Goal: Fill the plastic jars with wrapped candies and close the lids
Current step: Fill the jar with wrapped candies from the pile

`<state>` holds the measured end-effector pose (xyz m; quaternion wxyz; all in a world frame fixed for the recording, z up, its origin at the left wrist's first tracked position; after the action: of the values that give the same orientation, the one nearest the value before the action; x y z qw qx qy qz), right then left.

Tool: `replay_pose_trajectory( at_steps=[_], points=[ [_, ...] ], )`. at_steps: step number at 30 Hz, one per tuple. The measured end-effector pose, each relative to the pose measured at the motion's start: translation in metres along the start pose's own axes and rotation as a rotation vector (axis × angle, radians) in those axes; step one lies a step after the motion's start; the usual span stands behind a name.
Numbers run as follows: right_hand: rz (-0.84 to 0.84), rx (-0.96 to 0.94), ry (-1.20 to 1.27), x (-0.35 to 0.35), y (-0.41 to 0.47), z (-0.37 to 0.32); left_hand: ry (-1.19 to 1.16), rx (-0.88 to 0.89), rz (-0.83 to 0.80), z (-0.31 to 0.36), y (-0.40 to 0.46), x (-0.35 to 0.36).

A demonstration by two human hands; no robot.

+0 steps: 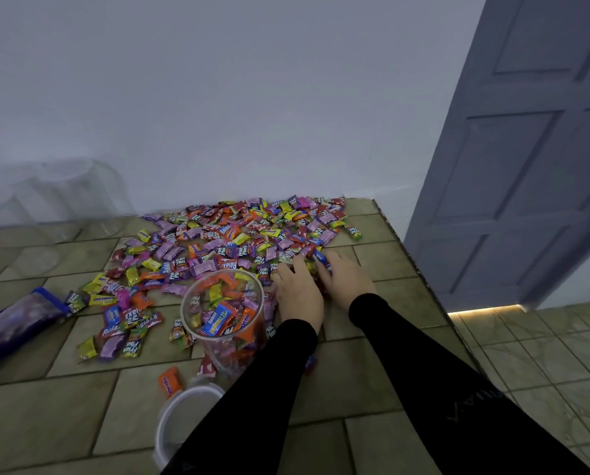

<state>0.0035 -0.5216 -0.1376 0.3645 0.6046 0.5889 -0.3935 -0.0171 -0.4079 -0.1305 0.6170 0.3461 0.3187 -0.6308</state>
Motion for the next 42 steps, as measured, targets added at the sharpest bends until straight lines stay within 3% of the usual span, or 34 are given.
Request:
replay_pose_trajectory(
  at_steps=[10,18,28,35,42],
  points=[
    [0.151,0.011,0.290,-0.021,-0.022,-0.009,-0.103,0.071,0.073,0.012,-0.011,-0.022],
    [0.187,-0.028,0.301,-0.030,-0.045,-0.015,-0.119,0.147,0.131,0.021,-0.027,-0.042],
    [0.257,0.015,0.701,-0.049,-0.065,-0.015,-0.174,0.207,0.155,0.042,-0.042,-0.066],
    [0.379,0.004,0.871,-0.075,-0.076,-0.025,-0.286,0.320,0.235,0.080,-0.059,-0.112],
    [0.418,-0.125,1.006,-0.099,-0.077,-0.081,-0.448,0.415,0.315,0.084,-0.071,-0.177]
  ],
)
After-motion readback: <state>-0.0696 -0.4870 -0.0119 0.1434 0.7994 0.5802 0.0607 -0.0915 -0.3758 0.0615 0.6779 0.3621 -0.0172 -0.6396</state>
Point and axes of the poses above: each hand's wrist, its own y-axis towards the middle knuckle, its own x-axis out of the palm, z = x × y, the point moved 9 cm from there along y, towards the middle knuckle, and after that the axes turned 9 degrees about -z, right-handed, at the moved point
